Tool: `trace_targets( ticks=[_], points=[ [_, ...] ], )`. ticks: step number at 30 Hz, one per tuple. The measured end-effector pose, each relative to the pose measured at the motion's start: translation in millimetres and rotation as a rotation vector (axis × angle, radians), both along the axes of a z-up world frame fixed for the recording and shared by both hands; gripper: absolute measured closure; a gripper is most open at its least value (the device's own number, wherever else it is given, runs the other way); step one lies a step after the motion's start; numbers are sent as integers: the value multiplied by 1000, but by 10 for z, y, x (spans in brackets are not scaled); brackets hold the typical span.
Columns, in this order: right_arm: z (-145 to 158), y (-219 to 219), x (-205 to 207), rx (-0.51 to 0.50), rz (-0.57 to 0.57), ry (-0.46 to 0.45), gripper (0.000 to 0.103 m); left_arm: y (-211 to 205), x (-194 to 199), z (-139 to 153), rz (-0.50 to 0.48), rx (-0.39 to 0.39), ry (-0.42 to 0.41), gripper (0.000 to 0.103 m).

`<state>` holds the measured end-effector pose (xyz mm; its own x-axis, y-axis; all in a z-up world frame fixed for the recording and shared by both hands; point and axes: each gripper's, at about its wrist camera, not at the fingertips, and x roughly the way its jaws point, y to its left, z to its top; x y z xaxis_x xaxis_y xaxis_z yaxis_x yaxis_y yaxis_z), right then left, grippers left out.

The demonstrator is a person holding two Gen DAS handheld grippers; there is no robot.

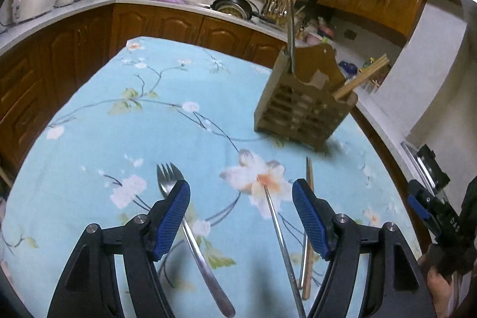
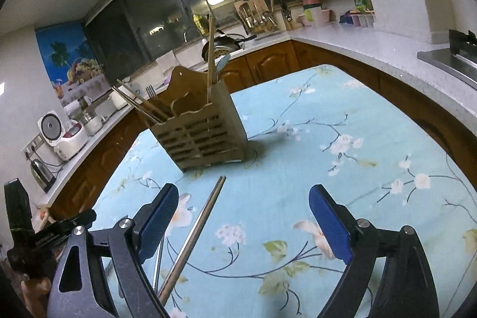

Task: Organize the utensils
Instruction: 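Pull both grippers back from the holder down toward the table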

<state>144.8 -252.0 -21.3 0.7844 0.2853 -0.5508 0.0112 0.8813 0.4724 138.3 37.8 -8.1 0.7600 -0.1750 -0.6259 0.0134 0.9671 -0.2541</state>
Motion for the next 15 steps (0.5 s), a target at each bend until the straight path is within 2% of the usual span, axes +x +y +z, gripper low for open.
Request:
trace_targets(
  ticks=[15],
  points=[
    [-124, 123, 93, -8, 34, 51, 13, -307, 203, -113, -63, 74, 103, 33]
  ],
)
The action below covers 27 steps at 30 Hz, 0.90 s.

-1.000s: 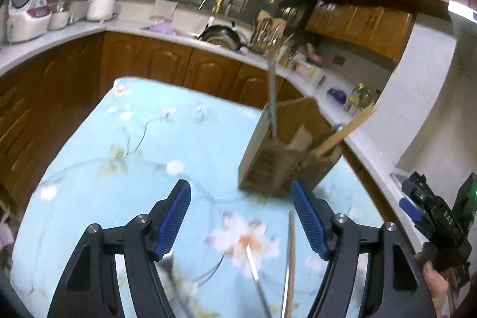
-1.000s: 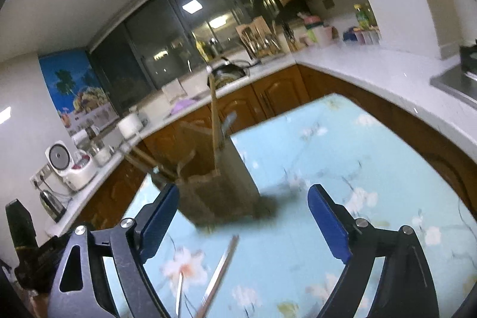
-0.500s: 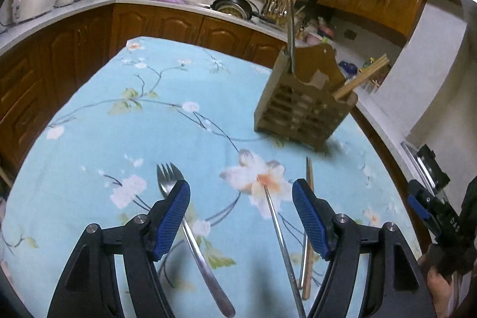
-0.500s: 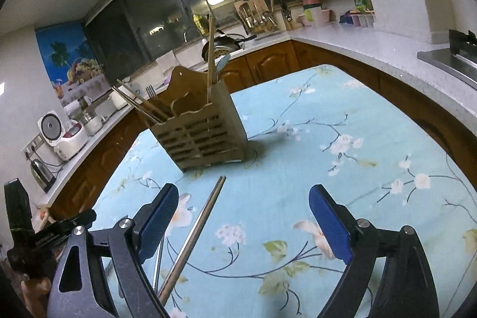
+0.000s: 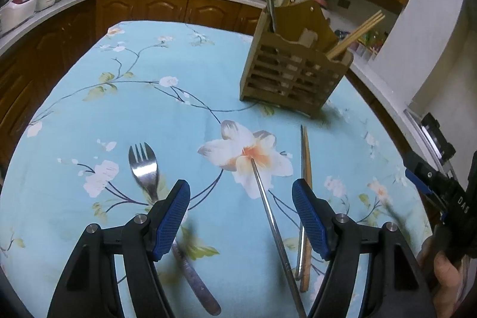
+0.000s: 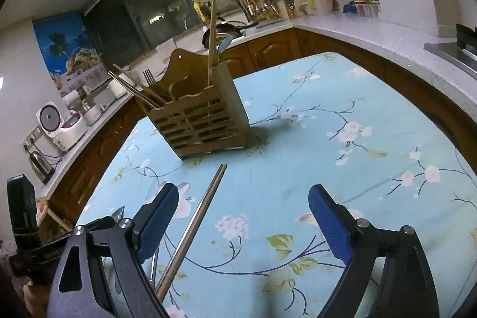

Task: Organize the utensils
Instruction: 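Pull both grippers back from the holder down toward the table, then grasp a wooden chopstick with the right gripper while the left grasps a metal chopstick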

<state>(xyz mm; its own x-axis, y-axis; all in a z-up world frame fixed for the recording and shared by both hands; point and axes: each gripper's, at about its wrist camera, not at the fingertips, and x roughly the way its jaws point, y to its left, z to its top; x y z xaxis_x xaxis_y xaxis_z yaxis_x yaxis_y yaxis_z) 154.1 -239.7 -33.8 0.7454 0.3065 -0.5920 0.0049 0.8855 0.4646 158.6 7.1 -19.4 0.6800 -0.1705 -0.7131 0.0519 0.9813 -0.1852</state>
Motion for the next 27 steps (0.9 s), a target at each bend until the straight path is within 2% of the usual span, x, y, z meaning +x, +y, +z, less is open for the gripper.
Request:
trace_targets(
  ticks=[3, 5, 11, 15, 17, 19, 21, 24, 27],
  points=[
    [-28, 37, 49, -12, 11, 13, 20, -74, 108, -50, -5, 15, 23, 34],
    [-56, 70, 93, -13, 25, 27, 32, -120, 176, -95, -14, 32, 40, 36],
    [-217, 200, 322, -1, 77, 97, 58, -255, 403, -278, -42, 50, 95, 45],
    [-316, 351, 504, 4, 121, 135, 63, -343, 528, -445, -71, 75, 144, 64],
    [-363, 427, 592, -4, 141, 153, 67, -369, 542, -467, -77, 115, 126, 70],
    [-420, 502, 683, -10, 160, 173, 70, -338, 572, -487, -83, 128, 124, 82],
    [-496, 592, 808, -26, 175, 204, 74, -307, 599, -497, -86, 139, 124, 89],
    [-602, 695, 963, -47, 193, 245, 78, -214, 643, -495, -88, 91, 143, 90],
    [-594, 752, 1038, -86, 196, 243, 80, -174, 663, -470, -80, 46, 163, 88]
  ],
)
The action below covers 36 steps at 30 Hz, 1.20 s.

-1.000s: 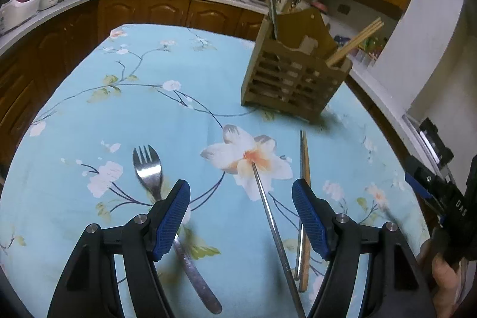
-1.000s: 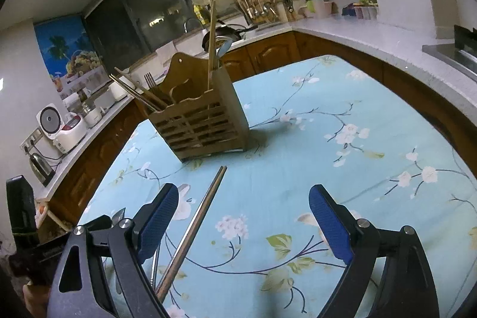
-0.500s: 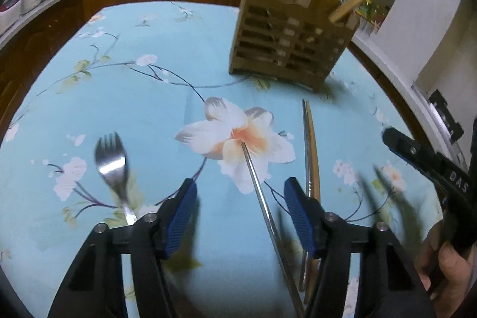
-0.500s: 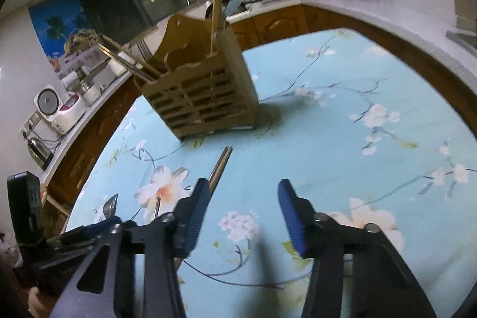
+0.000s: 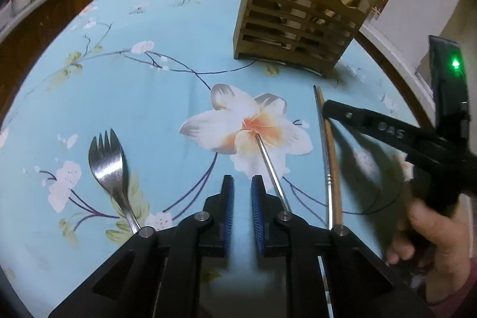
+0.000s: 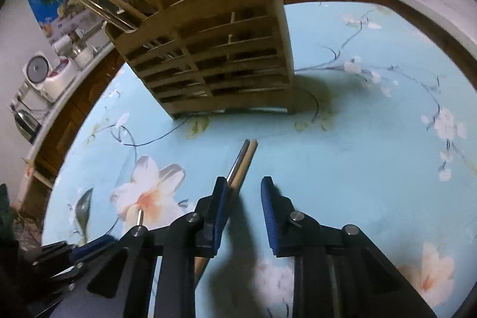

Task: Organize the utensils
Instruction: 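Grasp a wooden chopstick with the right gripper while the left grasps a metal chopstick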

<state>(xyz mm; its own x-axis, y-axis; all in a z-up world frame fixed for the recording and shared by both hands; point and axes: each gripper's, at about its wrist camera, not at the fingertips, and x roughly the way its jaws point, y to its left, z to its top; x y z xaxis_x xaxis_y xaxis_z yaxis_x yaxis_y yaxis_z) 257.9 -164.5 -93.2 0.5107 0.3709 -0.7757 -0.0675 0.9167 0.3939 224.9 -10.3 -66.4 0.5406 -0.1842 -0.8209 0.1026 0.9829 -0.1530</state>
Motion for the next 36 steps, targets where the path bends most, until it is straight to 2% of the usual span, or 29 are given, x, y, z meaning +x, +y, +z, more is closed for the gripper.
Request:
trace_targets(
  ticks=[3, 7, 12, 14, 20, 23, 25, 29, 36],
  points=[
    [-10, 37, 53, -34, 15, 2, 84, 17, 16, 38, 2, -46, 0, 80],
    [-3, 55, 85, -76, 56, 3, 88, -82, 72, 24, -6, -23, 7, 76],
    [21, -9, -34, -144, 159, 9, 91, -255, 131, -34, -17, 77, -10, 76],
    [24, -99, -87, -141, 175, 23, 92, -304, 148, -44, -26, 100, -12, 76],
    [10, -334, -116, -58, 108, 47, 94, -443, 243, -84, -49, 168, -23, 77],
    [2, -312, -66, -44, 76, 36, 93, -501, 234, -90, -72, 208, -40, 88],
    [-7, -215, -28, -47, 67, 17, 93, -501, 234, -91, -76, 201, -44, 96],
    [9, -187, -45, -60, 67, 8, 95, -447, 225, -81, -70, 176, -43, 98],
    [114, -239, -188, -9, 57, -3, 98, -279, 116, 71, -53, 94, -60, 101]
  ],
)
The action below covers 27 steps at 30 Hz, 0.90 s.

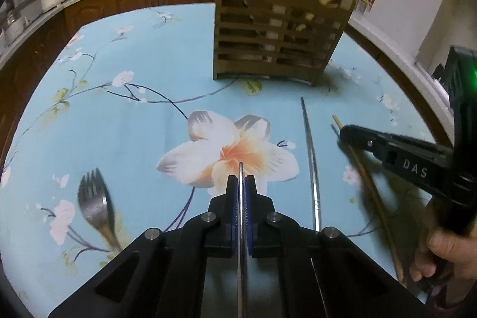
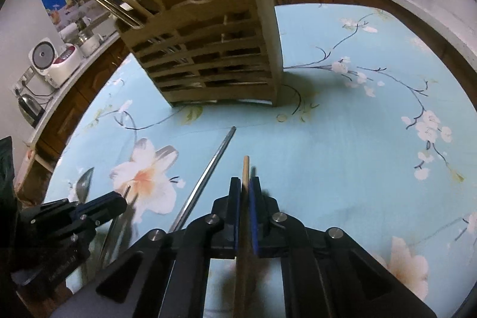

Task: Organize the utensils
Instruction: 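Grasp a wooden chopstick with the right gripper while the left grasps a metal chopstick, then lift both chopsticks and carry them over the wooden holder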

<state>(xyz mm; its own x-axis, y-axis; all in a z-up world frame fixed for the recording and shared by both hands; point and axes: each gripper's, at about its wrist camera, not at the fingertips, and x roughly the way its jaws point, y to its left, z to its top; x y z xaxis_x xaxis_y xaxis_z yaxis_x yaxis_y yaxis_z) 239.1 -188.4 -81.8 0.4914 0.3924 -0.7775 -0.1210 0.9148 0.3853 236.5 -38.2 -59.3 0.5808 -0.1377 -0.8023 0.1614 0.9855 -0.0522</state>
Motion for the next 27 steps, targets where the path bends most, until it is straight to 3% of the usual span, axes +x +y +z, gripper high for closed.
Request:
trace_targets(
  ticks=[12, 27],
  points=[
    [799, -273, -403, 103, -43, -176, 98, 317, -533, 712, -24, -146, -141, 101],
    [1570, -512, -670, 164, -81, -385, 98, 501, -1134, 1400, -57, -202, -309, 101]
  ],
)
